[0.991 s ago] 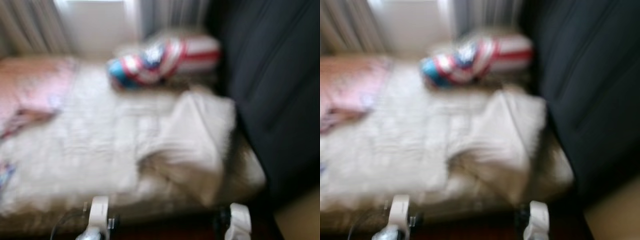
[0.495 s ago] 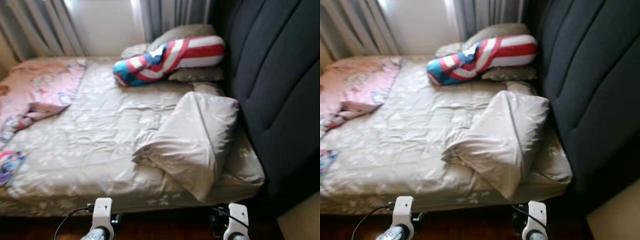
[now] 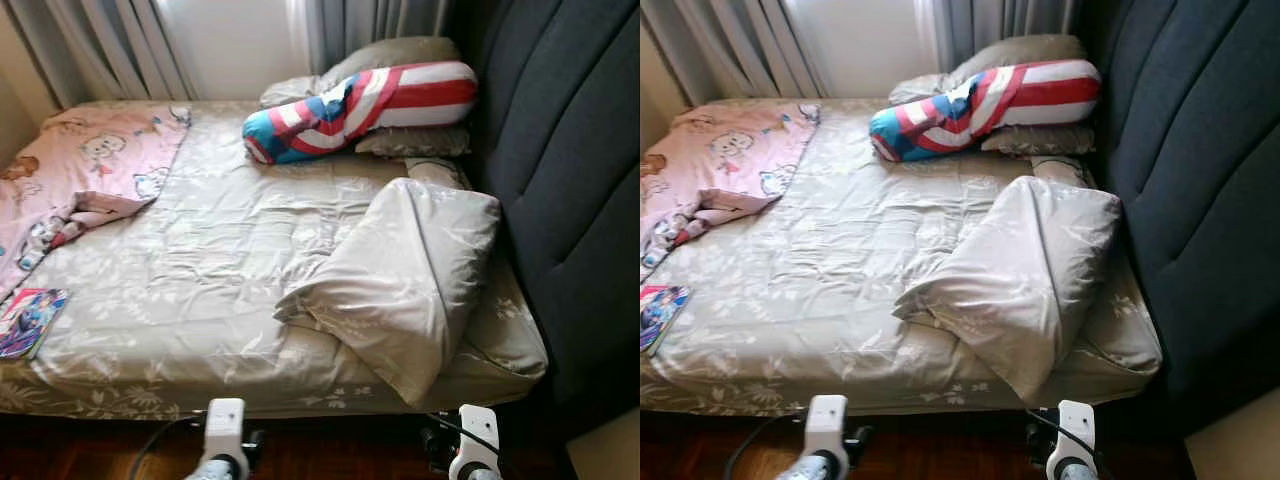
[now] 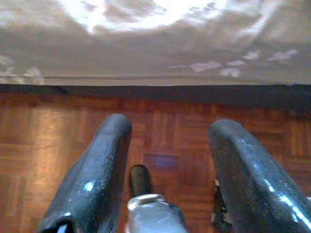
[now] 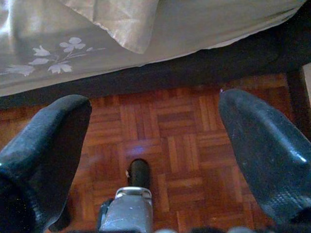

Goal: Clean up the room

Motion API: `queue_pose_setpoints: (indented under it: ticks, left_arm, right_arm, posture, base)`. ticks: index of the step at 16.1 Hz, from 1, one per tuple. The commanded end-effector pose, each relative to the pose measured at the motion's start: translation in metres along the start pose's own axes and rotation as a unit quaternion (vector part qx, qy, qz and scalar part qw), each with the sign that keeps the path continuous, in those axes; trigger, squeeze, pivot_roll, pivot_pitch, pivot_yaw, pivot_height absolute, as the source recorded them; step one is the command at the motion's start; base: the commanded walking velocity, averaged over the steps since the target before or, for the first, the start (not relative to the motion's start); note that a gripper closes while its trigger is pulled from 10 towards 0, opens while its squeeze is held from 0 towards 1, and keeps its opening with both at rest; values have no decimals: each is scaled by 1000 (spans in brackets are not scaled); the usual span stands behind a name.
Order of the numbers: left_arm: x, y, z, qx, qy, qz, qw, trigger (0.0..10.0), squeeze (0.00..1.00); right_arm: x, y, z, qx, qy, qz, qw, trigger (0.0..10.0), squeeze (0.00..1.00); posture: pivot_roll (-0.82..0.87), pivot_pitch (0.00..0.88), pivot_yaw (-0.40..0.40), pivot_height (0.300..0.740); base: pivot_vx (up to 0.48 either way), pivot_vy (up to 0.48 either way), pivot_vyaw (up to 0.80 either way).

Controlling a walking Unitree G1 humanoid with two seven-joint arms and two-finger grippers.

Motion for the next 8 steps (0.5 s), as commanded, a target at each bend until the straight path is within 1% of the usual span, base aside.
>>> queue_pose_setpoints:
  ticks: [1,3,5,8]
  left_arm:
    - [-11,-3,0,8,5,22,1000,10000,0]
    - [-12,-2,-6,6,5,23,1000,10000,0]
    - [-11,-3,1,9,4,21,1000,10000,0]
    - [-11,-3,2,11,4,19,1000,10000,0]
  right_arm:
    - [0,0,1,2,0,-1,1000,10000,0]
    - [1,0,2,3,0,-2,1000,10000,0]
    - [1,0,1,3,-2,-2,1000,10000,0]
    - [1,0,1,4,-3,-2,1000,10000,0]
  posture:
    - [27,13,-9,740]
    - [28,12,-11,740]
    - [28,9,-14,740]
    - [28,9,-15,740]
  base:
    - [247,0,0]
    - [255,0,0]
    - [264,0,0]
    - [279,0,0]
Point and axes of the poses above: a point about 5 cm out from each wrist's last joint towards the gripper, its own y axis pointing out of the wrist towards the gripper, its own x axis along the axis of the wrist's last joint, z = x × y, the point moved 1 cm from there along y, pointing out of the wrist towards the gripper, and after that the axes turned 3 degrees about -y, right-handed, at the moved point
